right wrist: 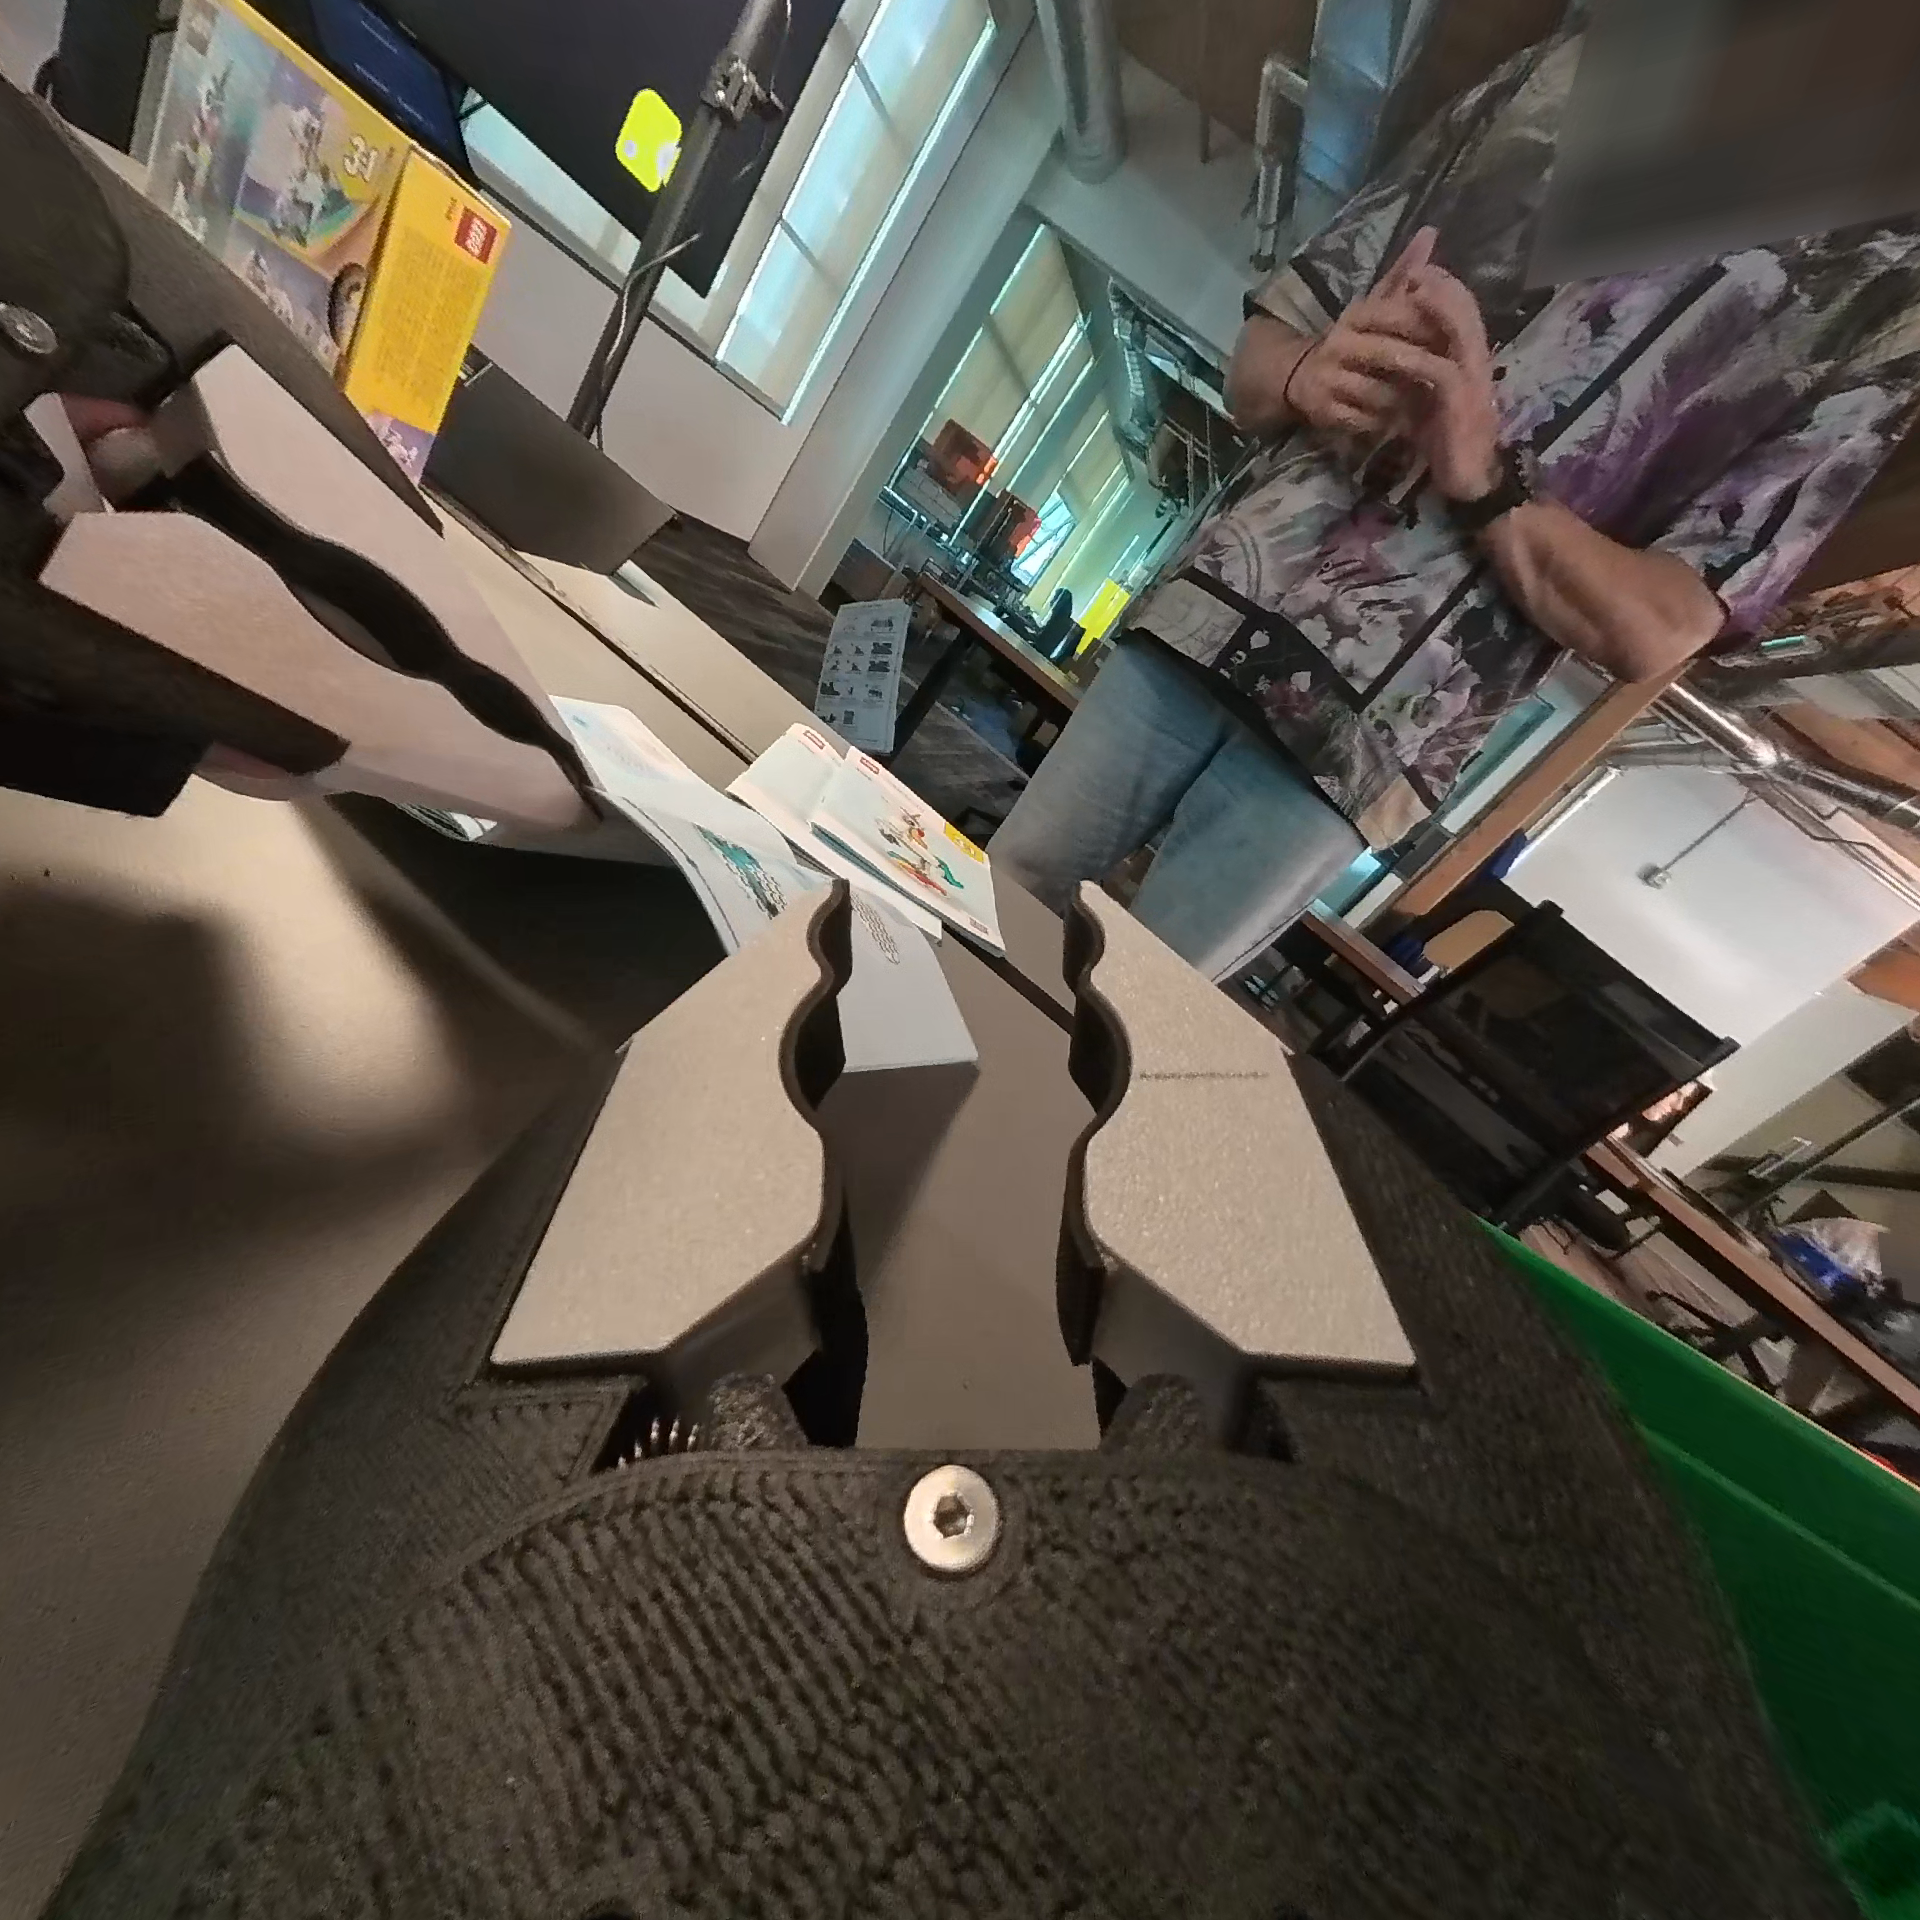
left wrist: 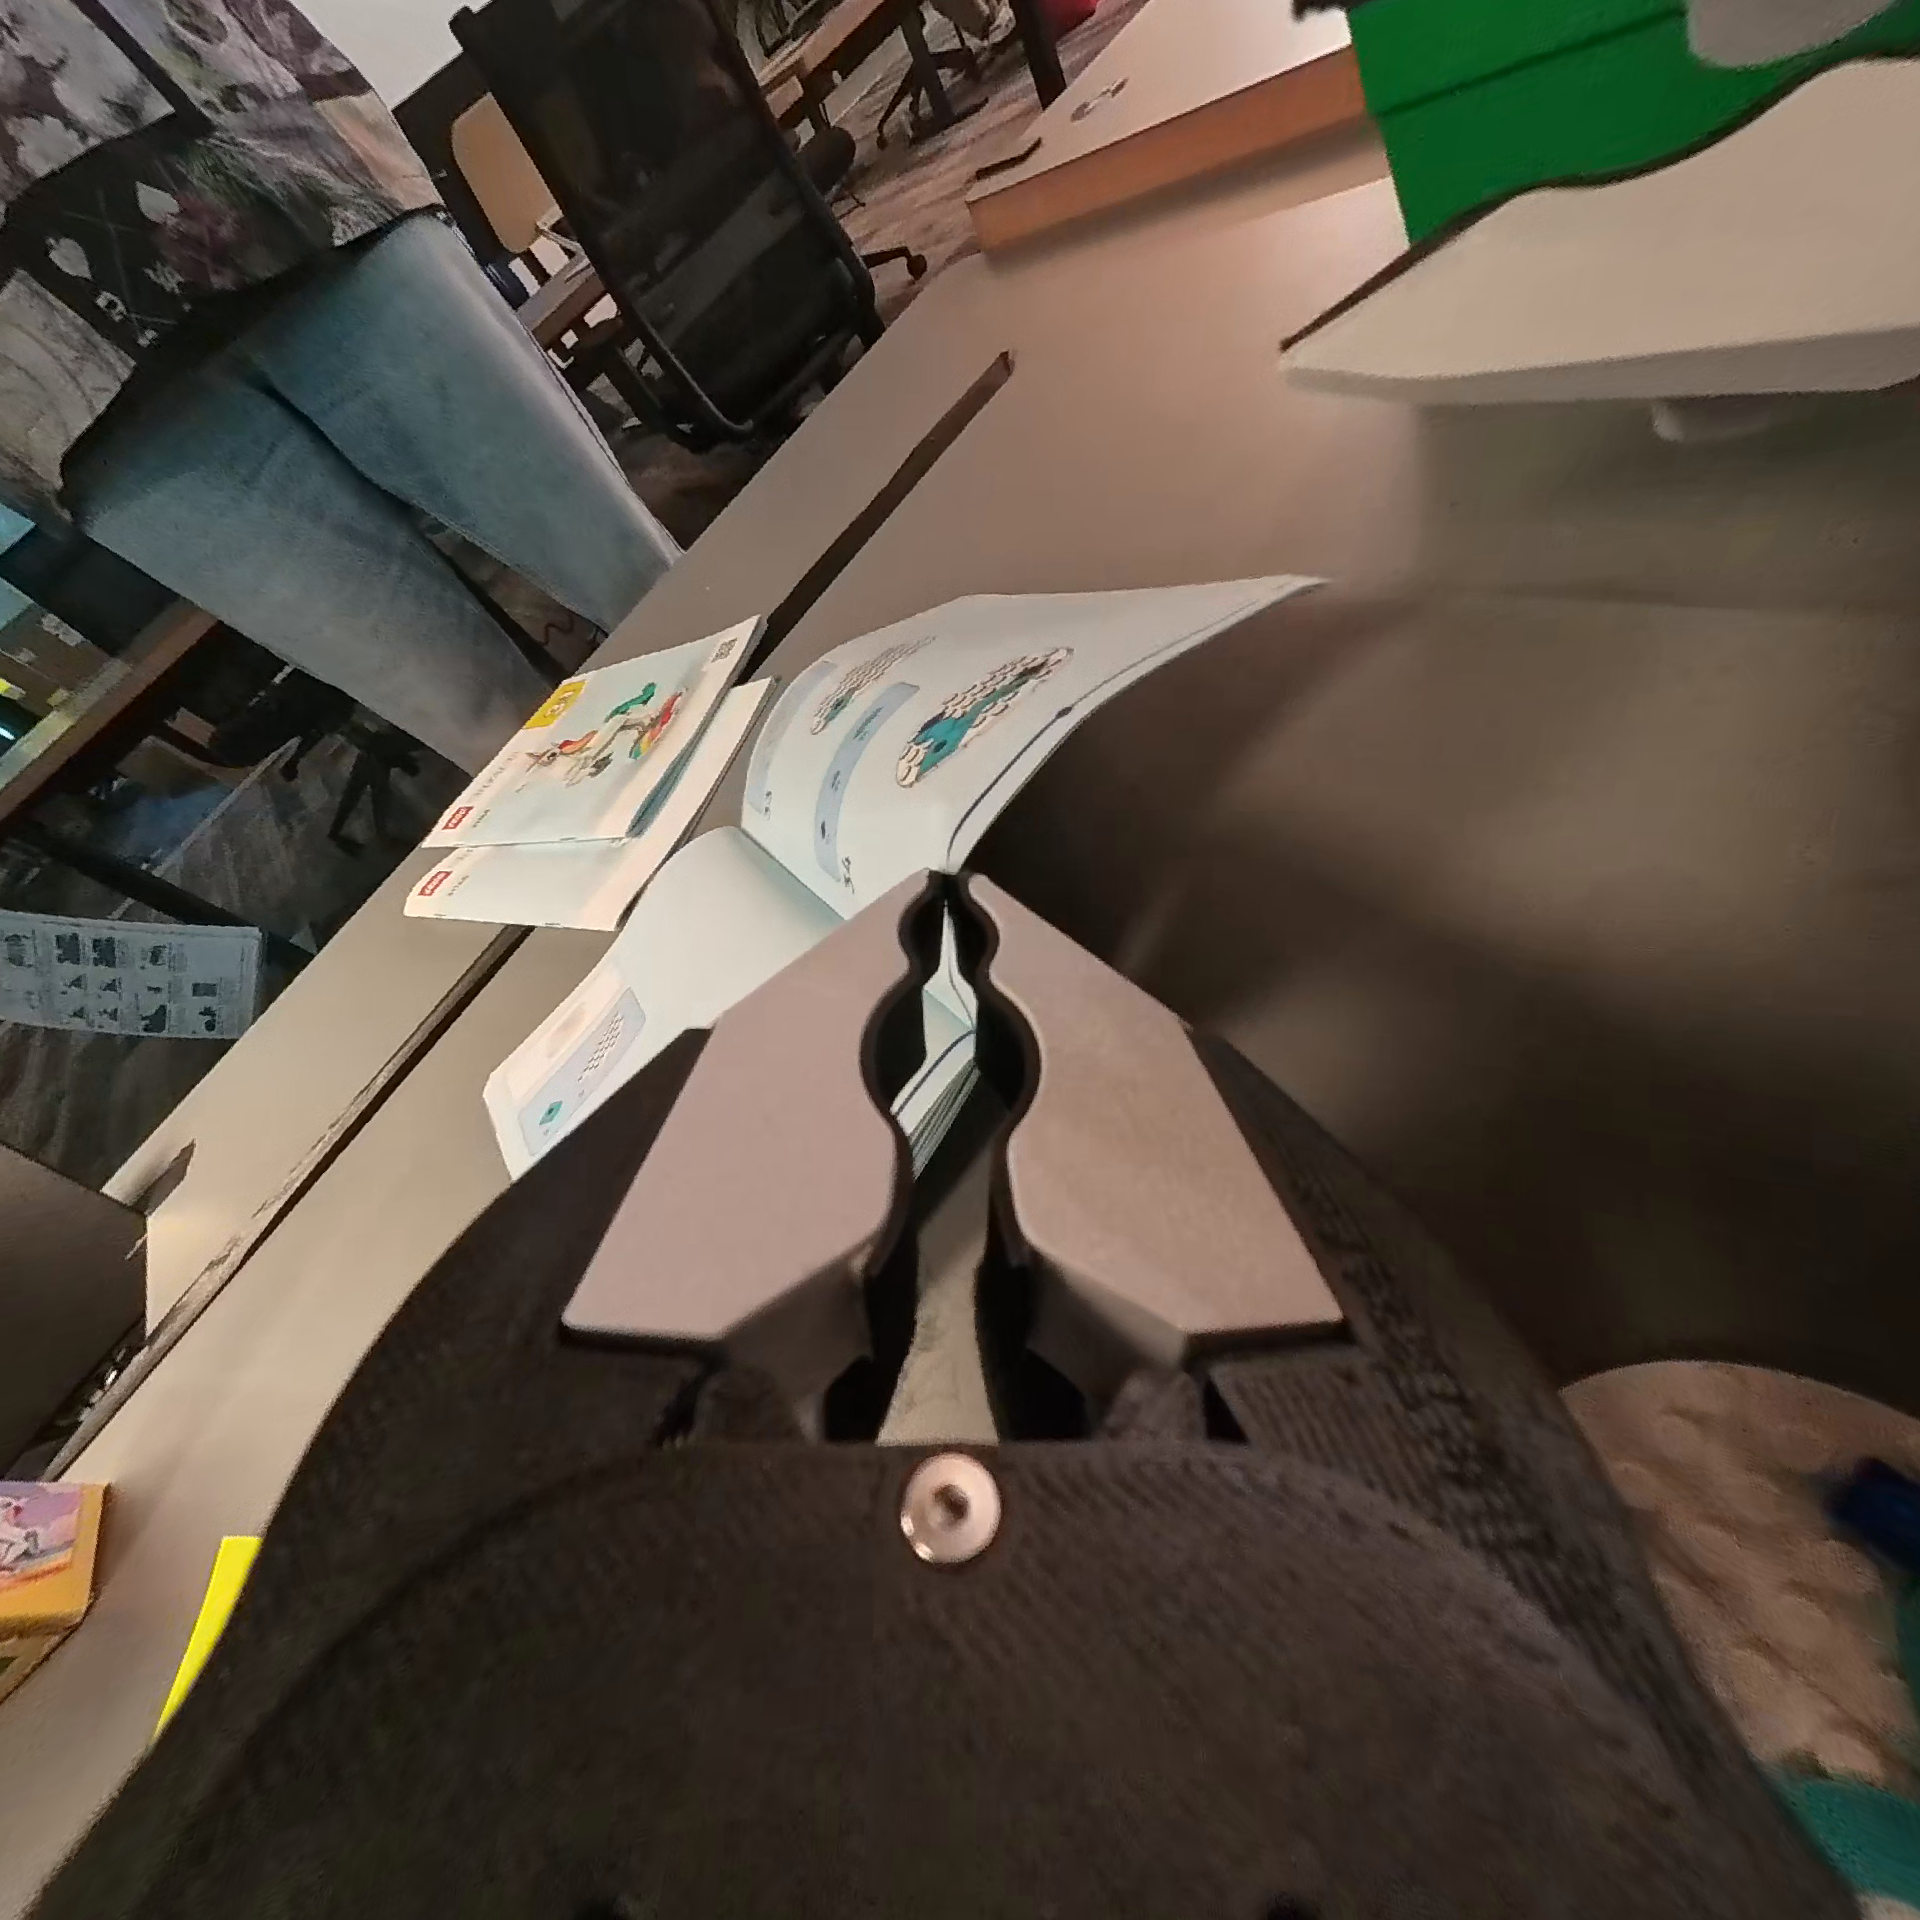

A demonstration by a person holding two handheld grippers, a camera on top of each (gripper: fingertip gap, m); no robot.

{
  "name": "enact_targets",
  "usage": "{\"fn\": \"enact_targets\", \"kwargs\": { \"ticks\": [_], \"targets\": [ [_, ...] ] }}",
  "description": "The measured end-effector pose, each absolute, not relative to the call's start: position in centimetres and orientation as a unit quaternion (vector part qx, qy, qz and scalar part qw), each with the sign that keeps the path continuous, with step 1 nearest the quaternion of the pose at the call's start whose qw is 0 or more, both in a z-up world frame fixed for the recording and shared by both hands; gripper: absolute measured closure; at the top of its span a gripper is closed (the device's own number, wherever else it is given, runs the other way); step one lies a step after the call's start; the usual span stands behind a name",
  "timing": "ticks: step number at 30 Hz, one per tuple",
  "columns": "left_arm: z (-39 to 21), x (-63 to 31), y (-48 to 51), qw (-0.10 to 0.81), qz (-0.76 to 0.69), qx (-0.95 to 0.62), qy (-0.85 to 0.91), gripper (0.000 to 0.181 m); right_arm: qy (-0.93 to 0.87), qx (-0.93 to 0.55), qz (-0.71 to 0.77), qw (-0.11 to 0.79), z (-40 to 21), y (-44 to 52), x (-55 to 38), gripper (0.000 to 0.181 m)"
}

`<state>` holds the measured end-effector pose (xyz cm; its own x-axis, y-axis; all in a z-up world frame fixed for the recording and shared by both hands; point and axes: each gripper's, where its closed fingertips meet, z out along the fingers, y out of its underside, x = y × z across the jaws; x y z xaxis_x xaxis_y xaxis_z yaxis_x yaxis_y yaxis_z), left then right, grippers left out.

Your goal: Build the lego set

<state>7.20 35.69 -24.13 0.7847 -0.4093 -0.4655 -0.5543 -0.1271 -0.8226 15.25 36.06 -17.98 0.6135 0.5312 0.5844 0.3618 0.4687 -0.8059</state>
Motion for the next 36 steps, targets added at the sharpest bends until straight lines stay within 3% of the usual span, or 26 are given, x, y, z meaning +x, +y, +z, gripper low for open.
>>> {"fn": "enact_targets", "kwargs": {
  "ticks": [27, 36],
  "targets": [
    [-23.5, 6.7, 36.0, 0.595, 0.044, -0.748, 0.290, 0.181, -0.446, -0.504, 0.067, 0.736, -18.1, 35.6, 15.1, 0.142],
    [-23.2, 6.4, 36.1, 0.604, 0.037, -0.748, 0.273, 0.181, -0.528, -0.511, 0.038, 0.677, -21.0, 35.1, 13.4, 0.138]
  ]
}}
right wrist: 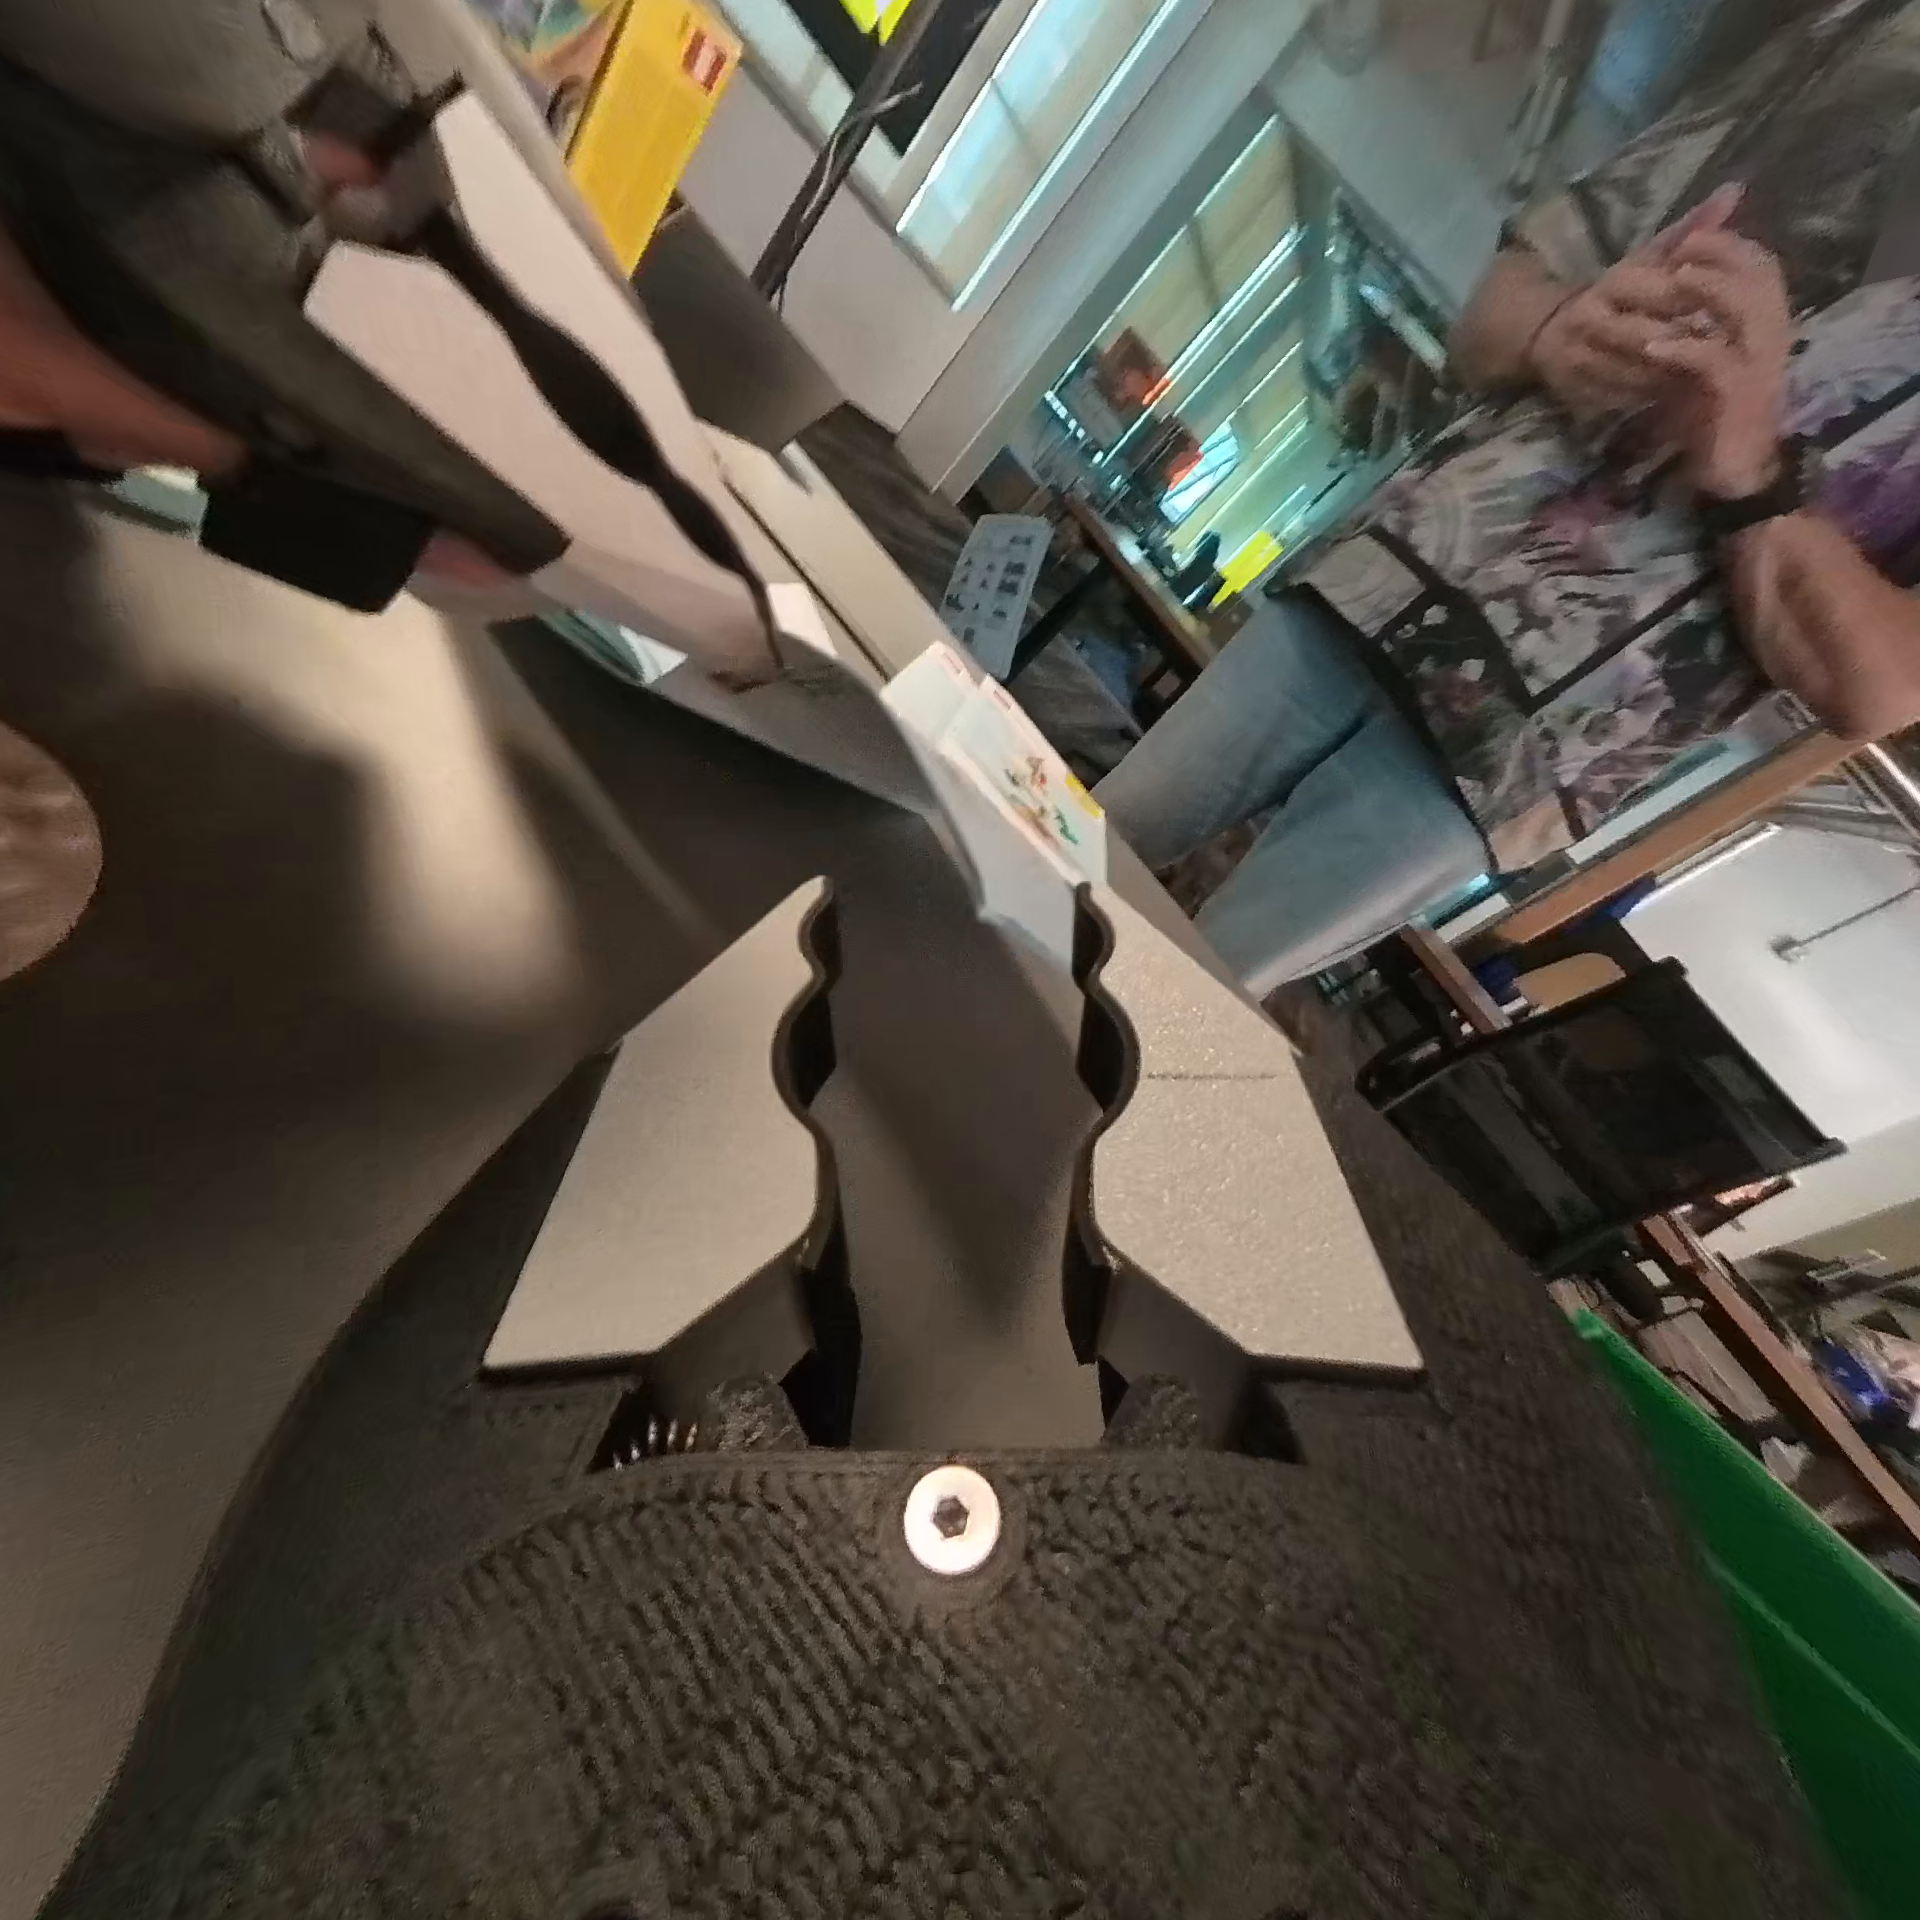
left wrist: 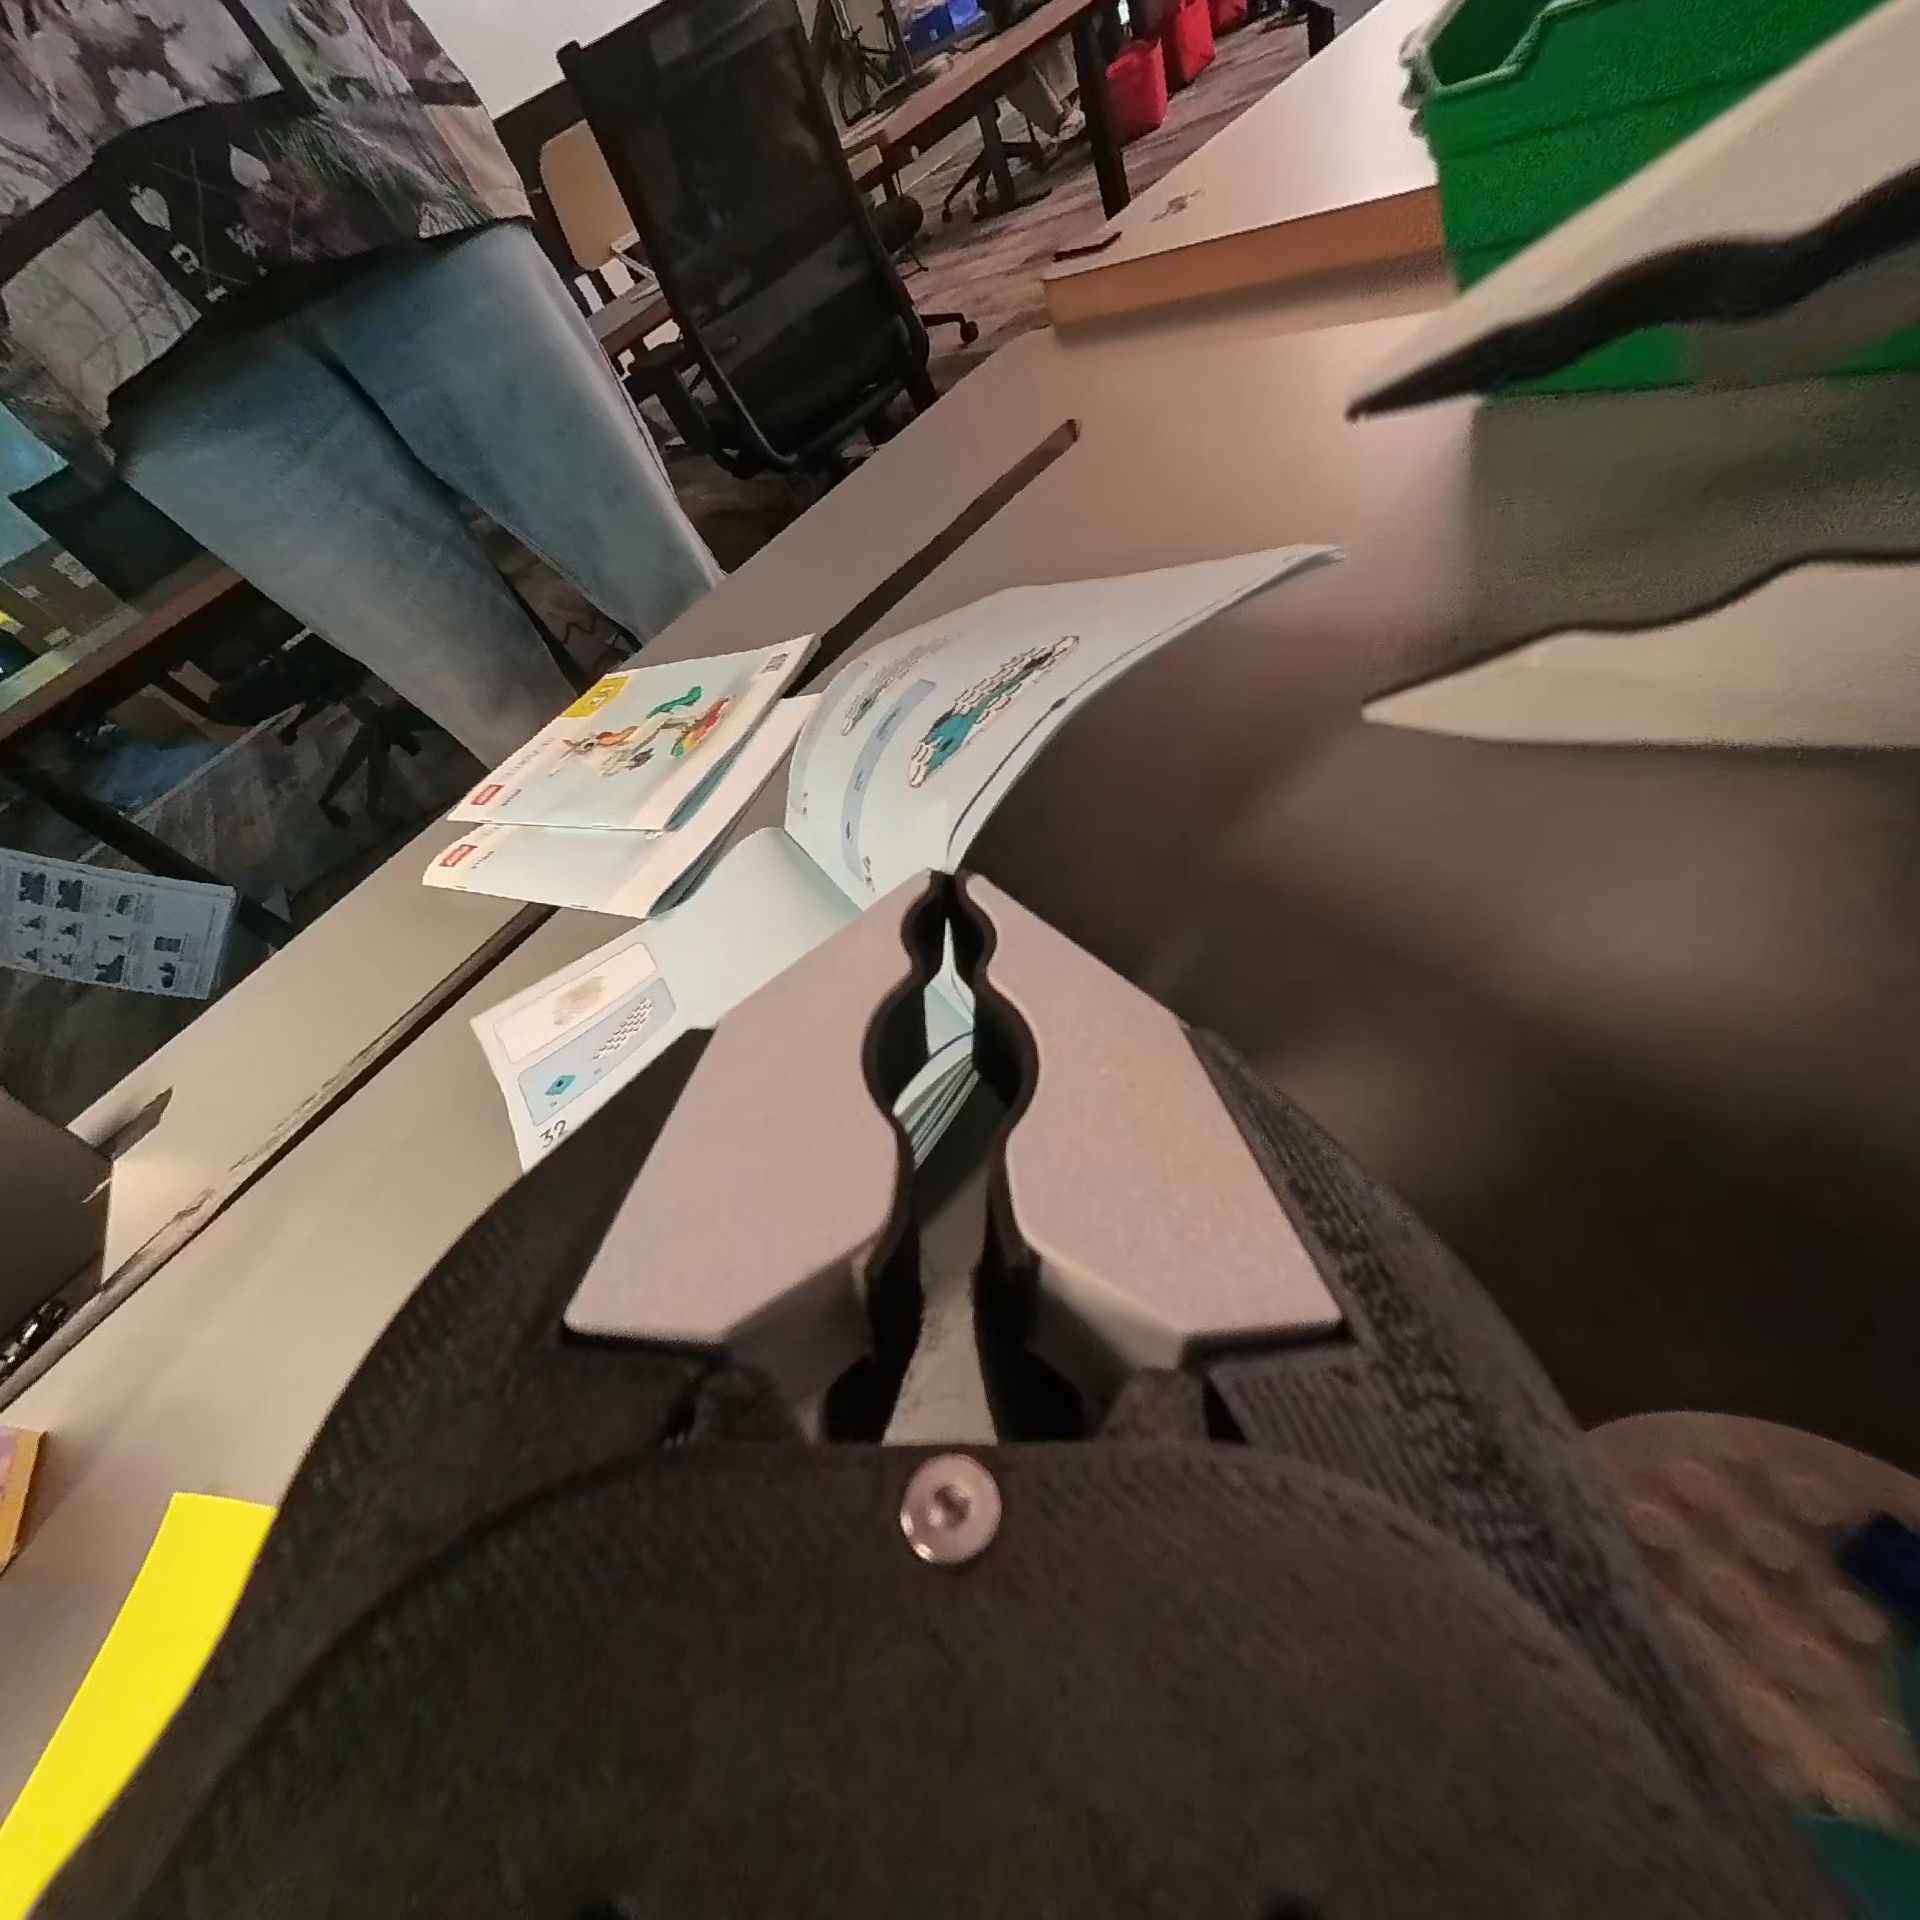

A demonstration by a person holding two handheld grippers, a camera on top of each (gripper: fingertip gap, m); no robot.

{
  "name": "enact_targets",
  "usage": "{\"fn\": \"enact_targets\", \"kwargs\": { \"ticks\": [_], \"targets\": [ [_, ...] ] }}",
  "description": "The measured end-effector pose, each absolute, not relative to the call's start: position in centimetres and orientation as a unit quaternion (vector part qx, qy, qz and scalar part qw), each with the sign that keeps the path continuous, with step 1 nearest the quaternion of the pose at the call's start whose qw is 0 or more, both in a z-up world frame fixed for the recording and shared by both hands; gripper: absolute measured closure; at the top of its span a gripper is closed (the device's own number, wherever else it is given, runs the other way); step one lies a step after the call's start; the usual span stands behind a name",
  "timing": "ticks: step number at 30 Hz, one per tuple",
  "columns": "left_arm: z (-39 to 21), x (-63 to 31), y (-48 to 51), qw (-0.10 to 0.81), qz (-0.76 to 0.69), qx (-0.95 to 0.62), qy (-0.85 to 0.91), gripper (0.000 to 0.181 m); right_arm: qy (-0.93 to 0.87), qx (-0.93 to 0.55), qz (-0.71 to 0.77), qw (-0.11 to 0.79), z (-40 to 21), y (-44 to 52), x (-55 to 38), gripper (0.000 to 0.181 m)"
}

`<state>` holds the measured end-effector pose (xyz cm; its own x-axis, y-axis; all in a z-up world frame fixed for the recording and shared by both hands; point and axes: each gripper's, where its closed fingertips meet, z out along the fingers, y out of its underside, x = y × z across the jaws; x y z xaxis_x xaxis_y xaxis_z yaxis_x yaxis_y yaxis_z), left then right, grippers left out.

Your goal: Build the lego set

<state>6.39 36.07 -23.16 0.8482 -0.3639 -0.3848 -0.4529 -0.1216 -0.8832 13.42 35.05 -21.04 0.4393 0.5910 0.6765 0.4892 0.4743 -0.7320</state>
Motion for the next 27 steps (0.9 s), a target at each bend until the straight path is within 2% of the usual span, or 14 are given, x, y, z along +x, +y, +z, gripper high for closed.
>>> {"fn": "enact_targets", "kwargs": {
  "ticks": [27],
  "targets": [
    [-23.05, 6.29, 36.16, 0.604, 0.024, -0.751, 0.265, 0.181, -0.546, -0.512, 0.012, 0.663, -21.83, 34.87, 13.36, 0.152]
  ]
}}
